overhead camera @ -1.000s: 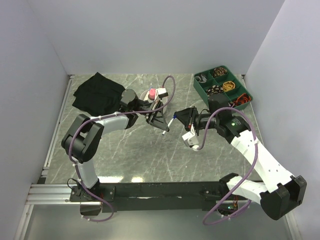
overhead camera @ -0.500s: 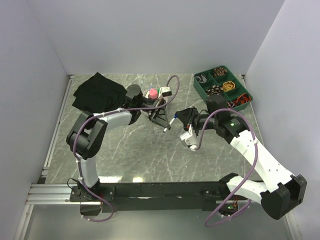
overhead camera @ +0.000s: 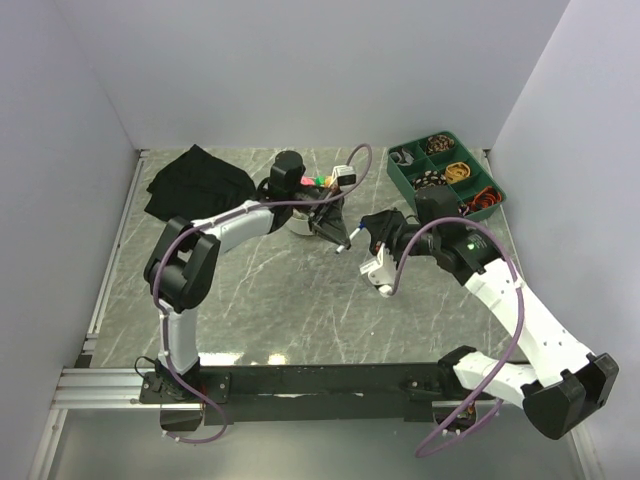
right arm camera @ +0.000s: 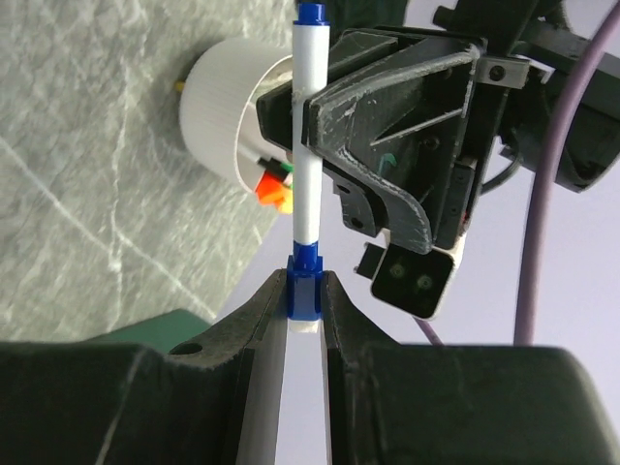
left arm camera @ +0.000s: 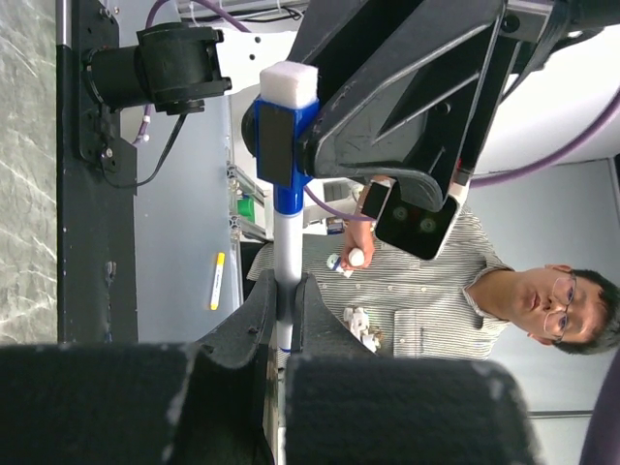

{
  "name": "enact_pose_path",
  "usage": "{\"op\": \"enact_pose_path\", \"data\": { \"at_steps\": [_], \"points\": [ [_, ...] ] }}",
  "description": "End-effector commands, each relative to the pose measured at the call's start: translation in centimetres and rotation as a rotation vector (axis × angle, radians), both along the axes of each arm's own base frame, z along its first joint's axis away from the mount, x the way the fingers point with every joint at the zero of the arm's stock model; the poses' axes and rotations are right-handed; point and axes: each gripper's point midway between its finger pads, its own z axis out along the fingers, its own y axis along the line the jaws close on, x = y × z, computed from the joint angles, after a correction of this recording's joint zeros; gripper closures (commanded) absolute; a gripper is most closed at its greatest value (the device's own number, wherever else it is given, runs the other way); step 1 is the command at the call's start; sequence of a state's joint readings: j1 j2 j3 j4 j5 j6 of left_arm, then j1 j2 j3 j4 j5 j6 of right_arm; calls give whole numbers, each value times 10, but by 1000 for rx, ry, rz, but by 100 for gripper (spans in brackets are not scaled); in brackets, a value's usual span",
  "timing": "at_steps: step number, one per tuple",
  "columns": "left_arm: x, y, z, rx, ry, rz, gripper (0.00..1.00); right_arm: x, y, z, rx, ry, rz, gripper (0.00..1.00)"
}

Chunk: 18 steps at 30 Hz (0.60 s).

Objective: Sort the stationery into containers
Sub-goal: Close the pen cap on the pen.

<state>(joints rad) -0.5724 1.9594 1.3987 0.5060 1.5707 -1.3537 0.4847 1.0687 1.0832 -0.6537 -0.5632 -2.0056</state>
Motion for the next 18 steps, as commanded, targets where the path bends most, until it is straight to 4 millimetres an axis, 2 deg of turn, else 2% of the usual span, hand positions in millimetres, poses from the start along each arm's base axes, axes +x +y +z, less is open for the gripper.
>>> {"op": "enact_pose_path", "data": {
  "at_steps": [1,8,14,18],
  "points": [
    [9,11,20,-65,-92,-75,99,-75,39,-4,-57,-71,509,100],
    [23,-2,22,-75,-114,-37,99,-105,66,8,29,-39,599,100],
    [33,-5,17,-74,-119,8,99,-116,73,8,71,-33,645,100],
    [49,-5,17,-83,-137,43,99,-124,74,9,76,-17,687,100]
  ]
}}
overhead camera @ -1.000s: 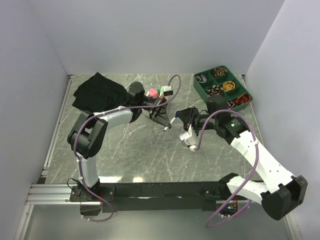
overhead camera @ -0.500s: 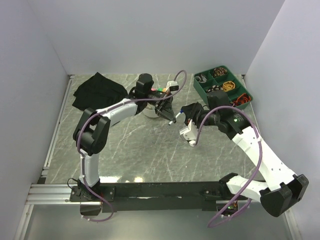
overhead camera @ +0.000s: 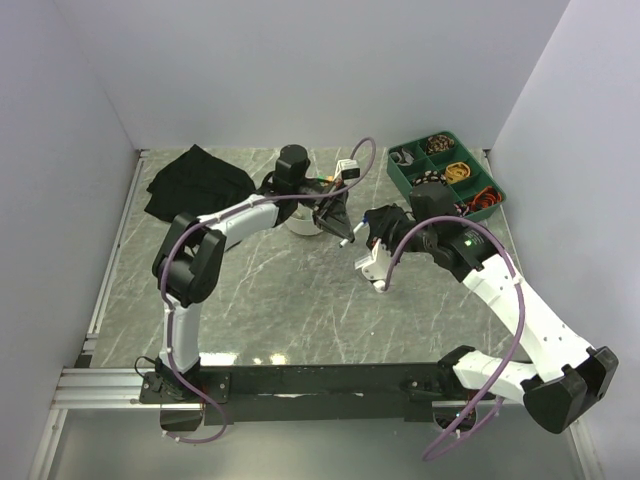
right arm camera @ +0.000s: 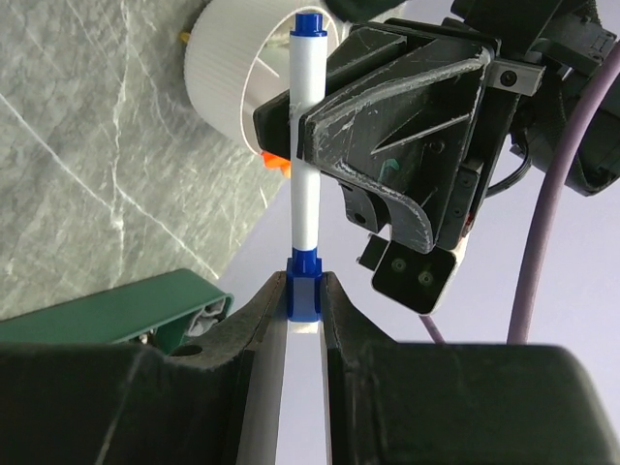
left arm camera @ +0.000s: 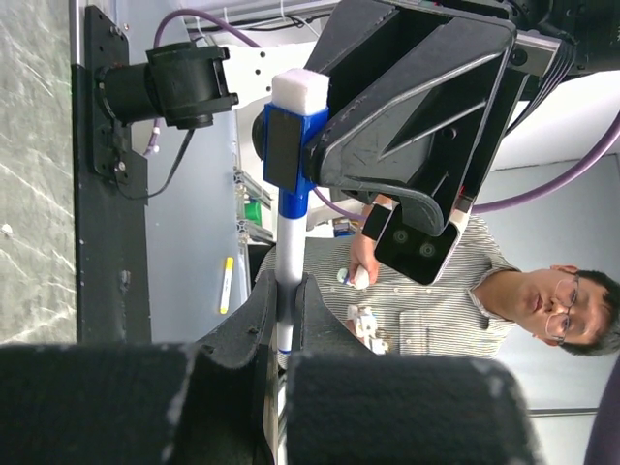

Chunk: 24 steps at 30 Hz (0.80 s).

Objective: Sort the stationery into containers
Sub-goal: Close the pen cap on the pen.

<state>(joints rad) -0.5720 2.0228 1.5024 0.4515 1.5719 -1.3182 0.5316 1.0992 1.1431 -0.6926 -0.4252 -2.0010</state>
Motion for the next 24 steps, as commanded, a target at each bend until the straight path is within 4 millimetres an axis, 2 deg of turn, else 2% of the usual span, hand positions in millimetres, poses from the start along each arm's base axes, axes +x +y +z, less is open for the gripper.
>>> {"op": "enact_pose_path", "data": {
  "at_steps": [1,2,4,7,10,11,12,13,14,15,16,17,18,19,20,21,22,24],
  "points": [
    [40,8,16,-76,-127,57,99,-136,78,4,132,48,760,100],
    [46,8,23,-88,-149,67,99,-141,75,-1,112,72,778,100],
    [58,10,24,-97,-167,96,99,-142,78,2,110,79,794,100],
    [60,6,30,-111,-189,96,99,-145,80,2,106,83,813,100],
    [43,6,28,-106,-177,65,99,-140,82,1,114,49,791,100],
    [38,7,28,-103,-171,56,99,-135,85,12,146,-25,782,100],
    [30,10,37,-116,-192,48,99,-133,84,1,141,-29,763,100],
    [23,13,34,-107,-178,38,99,-128,83,-1,148,-37,728,100],
    [18,16,36,-106,-177,28,99,-120,85,14,181,-137,701,100],
    [10,20,44,-116,-195,21,99,-116,83,0,177,-128,668,100],
    [5,23,41,-109,-184,16,99,-109,82,-1,177,-138,622,100],
    [0,26,43,-113,-192,7,99,-102,82,14,216,-206,589,95],
    [-6,30,50,-120,-204,4,99,-96,81,8,226,-198,549,85],
    [-9,32,48,-114,-194,1,99,-86,78,9,245,-191,480,66],
    [-13,34,49,-117,-199,-4,99,-80,79,25,284,-252,450,60],
    [-19,37,55,-123,-211,-5,99,-74,76,23,284,-261,416,57],
    [-22,40,53,-117,-200,-4,99,-70,74,25,298,-252,381,52],
    [-30,45,61,-143,-250,1,99,-65,65,37,313,-243,313,48]
  ]
}}
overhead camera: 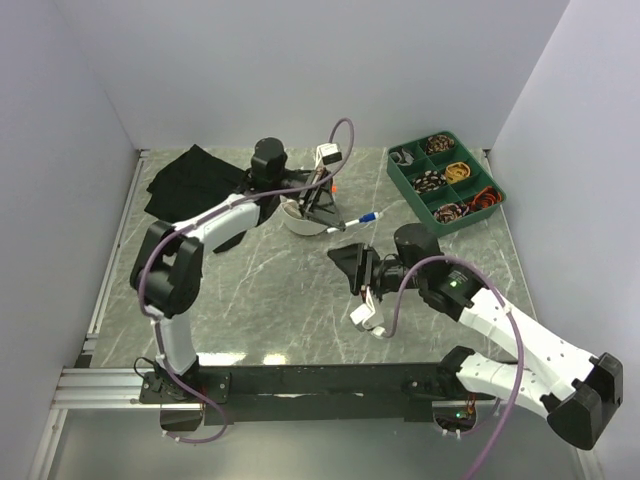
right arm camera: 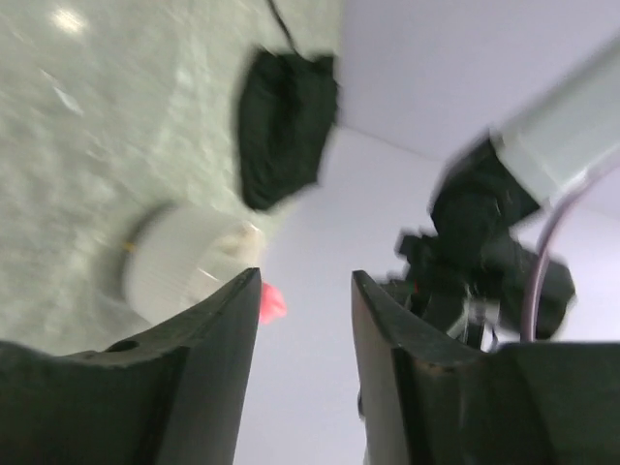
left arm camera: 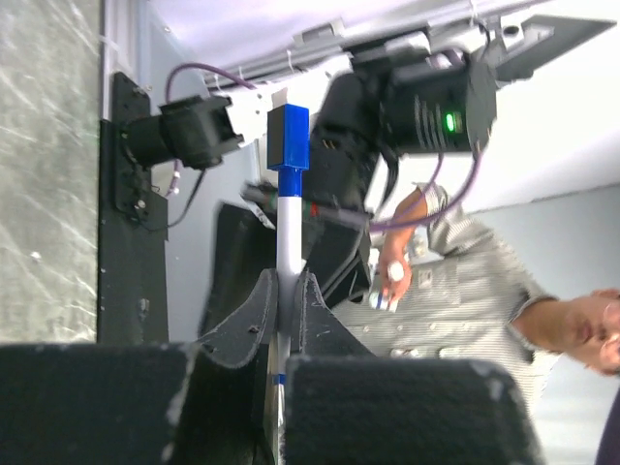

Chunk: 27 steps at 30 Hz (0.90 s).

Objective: Sort the stationery into containers
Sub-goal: Close the pen cap on the pen, then place the pen in the storage box.

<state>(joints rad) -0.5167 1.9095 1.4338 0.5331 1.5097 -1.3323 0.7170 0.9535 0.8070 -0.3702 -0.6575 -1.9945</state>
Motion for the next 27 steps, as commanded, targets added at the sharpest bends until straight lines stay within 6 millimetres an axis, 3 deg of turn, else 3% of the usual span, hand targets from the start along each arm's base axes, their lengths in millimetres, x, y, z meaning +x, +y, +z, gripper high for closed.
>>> {"op": "enact_pose_path", "data": {
  "at_steps": [1,3,4,5,6,7,12,13,15,16,17,19,20,22,23,25,26,27],
  "points": [
    [-40,28,35,-78,-181,-112,99,18,-7,71,183,-106,-122,45],
    [-44,34,49,-129,-294,-102,99,24,-21,95,252,-25,-222,43],
    [-43,36,57,-149,-337,-93,99,25,-26,99,334,148,-305,39],
    [-41,38,61,-161,-369,-84,99,26,-31,126,431,207,-348,38],
    [-37,42,65,-165,-388,-68,99,28,-37,135,486,293,-405,37],
    [-35,45,72,-196,-466,-64,99,26,-39,137,554,473,-459,37],
    [-13,54,87,-254,-698,-50,99,15,-35,156,712,940,-488,36],
    [-10,55,97,-272,-774,-58,99,11,-32,158,765,1116,-496,37],
    [4,52,98,-296,-854,-48,99,29,-40,179,884,1264,-483,37],
    [8,51,113,-322,-919,-43,99,30,-33,179,902,1527,-471,39],
    [19,47,109,-318,-911,-41,99,50,-48,198,1015,1569,-453,40],
    [27,45,125,-345,-966,-42,99,74,-50,207,1112,1742,-462,42],
    [32,42,126,-327,-891,-37,99,81,-52,218,1153,1734,-438,42],
    [34,40,132,-351,-905,-31,99,95,-46,229,1170,1759,-397,42],
    [33,40,136,-351,-892,-26,99,90,-46,258,1173,1718,-308,42],
    [32,40,133,-345,-869,-24,99,96,-41,271,1157,1742,-257,43],
    [29,42,136,-348,-875,-22,99,86,-39,288,1128,1712,-194,43],
    [30,42,136,-347,-870,-19,99,85,-38,292,1121,1725,-180,44]
  ]
}}
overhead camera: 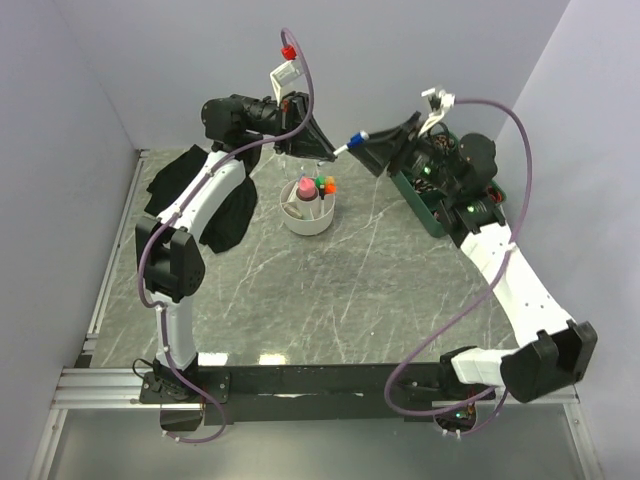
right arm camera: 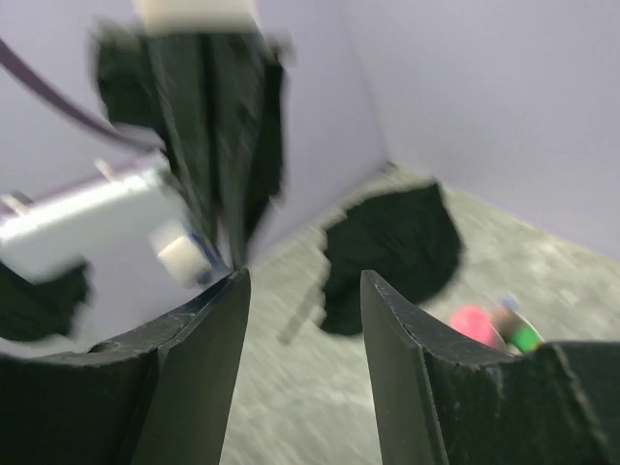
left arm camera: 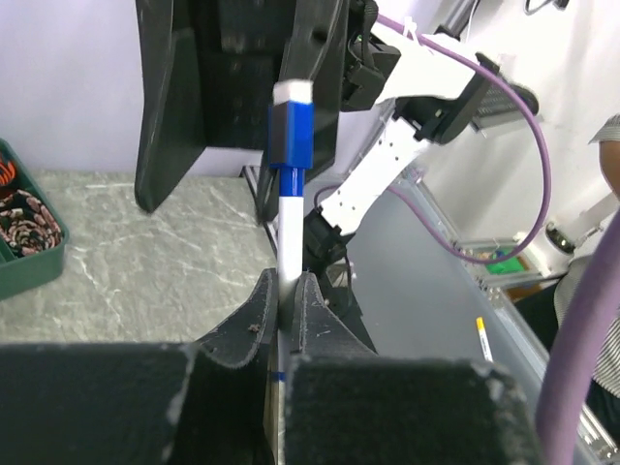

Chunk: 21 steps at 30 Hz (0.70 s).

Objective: Sort the stationery into containers
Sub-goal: Place the pen in the storage box.

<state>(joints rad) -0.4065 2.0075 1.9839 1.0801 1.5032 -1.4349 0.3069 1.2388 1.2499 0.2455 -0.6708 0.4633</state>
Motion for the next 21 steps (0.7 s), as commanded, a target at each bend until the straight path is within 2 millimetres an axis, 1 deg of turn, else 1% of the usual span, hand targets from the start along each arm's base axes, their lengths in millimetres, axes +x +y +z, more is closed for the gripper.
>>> {"op": "enact_pose_path", "data": {
  "at_steps": [1,2,4,7,8,9,10,11,12,15,19,21],
  "points": [
    [-15,15,-10,98,-86,-68,99,-42,4,100,190,-168,153,44],
    [-15,17,-8,95,-90,-64,99,-46,5,104,191,-191,163,44],
    [-13,18,-9,94,-84,-57,99,-55,10,104,177,-210,206,45],
    [-6,20,-5,94,-64,-43,99,-65,15,96,146,-224,245,45],
    [-2,21,-4,89,-66,-35,99,-64,15,91,140,-213,243,45],
    [-1,22,1,76,-95,-29,99,-67,16,88,124,-222,256,46],
    [2,22,3,77,-68,-20,99,-69,17,84,114,-223,265,47],
    [8,24,4,67,-78,-5,99,-71,16,83,109,-228,271,47],
    [9,25,8,60,-85,1,99,-72,16,83,109,-228,273,48],
    [8,27,13,53,-93,8,99,-66,16,84,110,-231,250,48],
    [4,28,17,49,-92,11,99,-50,18,77,108,-204,223,48],
    [1,28,19,47,-89,11,99,-45,18,76,120,-200,208,48]
  ]
}}
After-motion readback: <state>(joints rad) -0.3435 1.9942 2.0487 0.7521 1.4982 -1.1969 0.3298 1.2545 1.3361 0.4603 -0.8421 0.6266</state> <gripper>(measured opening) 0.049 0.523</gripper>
